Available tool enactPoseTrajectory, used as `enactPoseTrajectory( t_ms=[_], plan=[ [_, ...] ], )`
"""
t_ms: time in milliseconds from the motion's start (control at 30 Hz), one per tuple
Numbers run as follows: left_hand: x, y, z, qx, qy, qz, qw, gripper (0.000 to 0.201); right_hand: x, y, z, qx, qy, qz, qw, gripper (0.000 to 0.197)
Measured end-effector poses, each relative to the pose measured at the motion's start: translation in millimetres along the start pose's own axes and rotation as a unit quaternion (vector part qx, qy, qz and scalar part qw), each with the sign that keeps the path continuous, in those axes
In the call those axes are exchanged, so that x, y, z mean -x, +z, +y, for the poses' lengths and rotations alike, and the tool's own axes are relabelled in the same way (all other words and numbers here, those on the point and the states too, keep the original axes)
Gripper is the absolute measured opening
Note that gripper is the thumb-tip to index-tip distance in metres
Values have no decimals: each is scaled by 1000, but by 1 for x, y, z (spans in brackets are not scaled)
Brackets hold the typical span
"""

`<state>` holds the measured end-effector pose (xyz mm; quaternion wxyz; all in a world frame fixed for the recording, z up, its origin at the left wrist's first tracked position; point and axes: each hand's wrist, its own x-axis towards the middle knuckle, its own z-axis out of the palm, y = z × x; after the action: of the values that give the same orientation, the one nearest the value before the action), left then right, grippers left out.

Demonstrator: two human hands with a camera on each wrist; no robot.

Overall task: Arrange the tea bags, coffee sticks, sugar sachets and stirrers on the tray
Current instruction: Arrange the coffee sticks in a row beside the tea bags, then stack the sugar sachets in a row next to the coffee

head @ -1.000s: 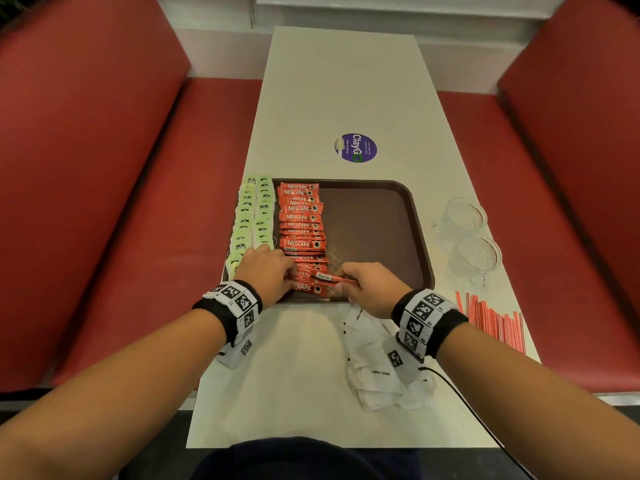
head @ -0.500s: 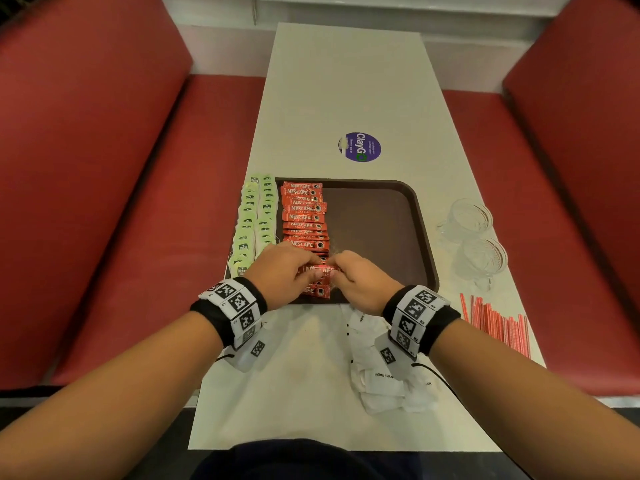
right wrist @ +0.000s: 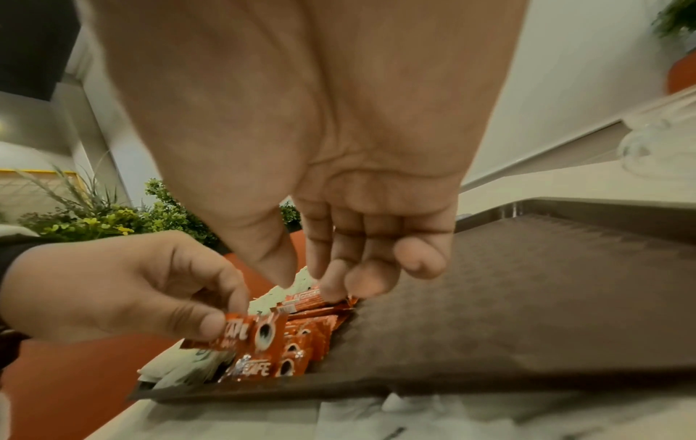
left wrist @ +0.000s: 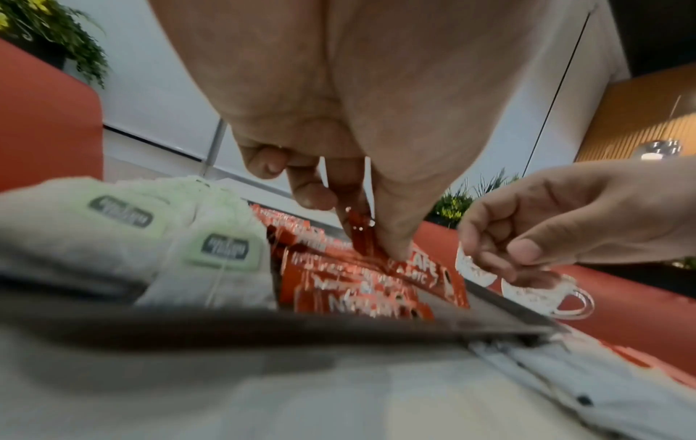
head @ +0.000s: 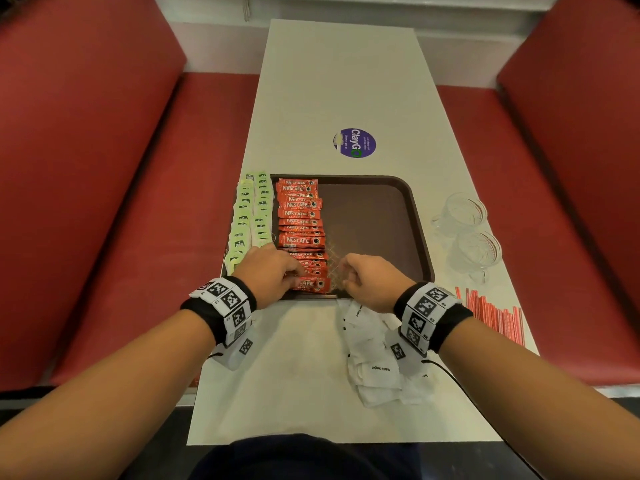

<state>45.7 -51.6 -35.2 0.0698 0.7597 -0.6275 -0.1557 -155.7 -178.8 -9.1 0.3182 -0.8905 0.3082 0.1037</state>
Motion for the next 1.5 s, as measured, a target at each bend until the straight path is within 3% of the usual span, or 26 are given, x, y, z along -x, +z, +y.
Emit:
enactPoseTrajectory(
  t_ms=[67, 133, 267, 400, 500, 667, 867, 1100, 1233, 1333, 1400, 1500],
  plan=[
    [1, 8, -2, 16, -44, -7, 999, 5, 8, -3, 5, 32, 11, -14, 999, 18],
    [0, 16, -6, 7, -70, -9, 998, 9, 16, -4, 11, 56, 21, -19, 998, 20],
    [-4, 21, -6, -24, -68, -13, 997, 8, 30, 2, 31, 90, 51, -21, 994, 11],
    [-4, 18, -1, -89, -64, -15, 994, 10, 44, 13, 48, 117, 72, -32, 990, 36],
    [-1, 17, 4, -95, -75, -3, 993, 14, 49, 23, 53, 114, 79, -29, 990, 41],
    [9, 18, 37, -58, -9, 18, 998, 19, 51, 34, 55, 97, 79, -9, 992, 35],
    [7, 32, 87, -59, 103, -88, 989, 27, 54, 31, 54, 98, 65, -6, 993, 37],
    [-8, 38, 115, -147, 117, -131, 973, 31, 63, 29, 59, 100, 38, -24, 994, 43],
    [-12, 35, 121, -128, 103, -139, 977, 27, 67, 27, 68, 88, 19, -42, 995, 42],
    [-10, 29, 127, -99, 81, -108, 986, 28, 69, 20, 72, 54, 13, -46, 997, 40],
    [-7, 24, 133, -64, 57, -42, 995, 27, 70, 11, 71, 2, 3, -30, 1000, 38],
    [-3, 19, 148, 7, 53, 43, 998, 18, 74, -2, 69, -104, 0, 12, 995, 56]
  ],
)
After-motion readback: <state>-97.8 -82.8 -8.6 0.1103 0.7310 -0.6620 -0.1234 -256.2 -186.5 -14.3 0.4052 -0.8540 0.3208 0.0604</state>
